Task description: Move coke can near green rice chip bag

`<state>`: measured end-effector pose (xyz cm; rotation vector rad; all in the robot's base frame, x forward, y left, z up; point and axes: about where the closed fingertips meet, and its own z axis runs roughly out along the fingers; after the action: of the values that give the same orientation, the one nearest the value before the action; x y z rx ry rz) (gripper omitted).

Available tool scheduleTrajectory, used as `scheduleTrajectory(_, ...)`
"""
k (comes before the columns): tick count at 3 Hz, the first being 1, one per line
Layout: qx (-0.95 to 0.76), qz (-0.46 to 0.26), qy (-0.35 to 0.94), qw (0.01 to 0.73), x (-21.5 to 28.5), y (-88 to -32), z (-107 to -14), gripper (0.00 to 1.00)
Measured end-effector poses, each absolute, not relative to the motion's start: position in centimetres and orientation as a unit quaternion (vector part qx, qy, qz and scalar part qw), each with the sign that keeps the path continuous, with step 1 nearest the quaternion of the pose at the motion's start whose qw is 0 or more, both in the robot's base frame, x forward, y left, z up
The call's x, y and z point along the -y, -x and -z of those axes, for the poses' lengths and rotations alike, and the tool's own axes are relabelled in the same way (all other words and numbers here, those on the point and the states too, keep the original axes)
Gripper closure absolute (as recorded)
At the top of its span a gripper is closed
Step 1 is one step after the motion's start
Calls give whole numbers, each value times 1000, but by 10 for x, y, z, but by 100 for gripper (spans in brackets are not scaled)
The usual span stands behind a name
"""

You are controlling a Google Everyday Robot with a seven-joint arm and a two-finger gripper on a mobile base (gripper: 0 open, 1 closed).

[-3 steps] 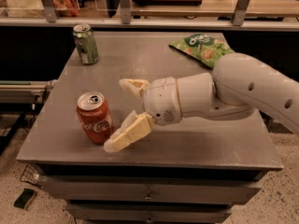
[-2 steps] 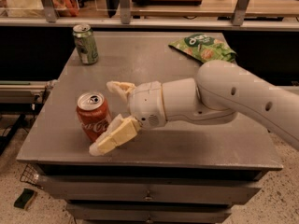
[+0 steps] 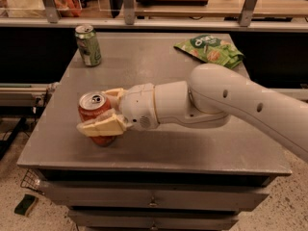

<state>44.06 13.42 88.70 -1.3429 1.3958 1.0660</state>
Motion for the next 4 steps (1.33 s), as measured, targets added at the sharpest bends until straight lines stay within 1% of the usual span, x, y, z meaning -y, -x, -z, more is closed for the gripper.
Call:
scheduleTrajectory(1,-573,-405,537,467,-120,-459,-901,82)
scheduleTrajectory(2,-578,-348,535,507,-78,-497,-942,100)
scheduleTrajectory(3,-578,-348,535,507,-78,-497,-942,100)
scheduleTrajectory(4,-568,-320,537,536,-55,-510,-952,100)
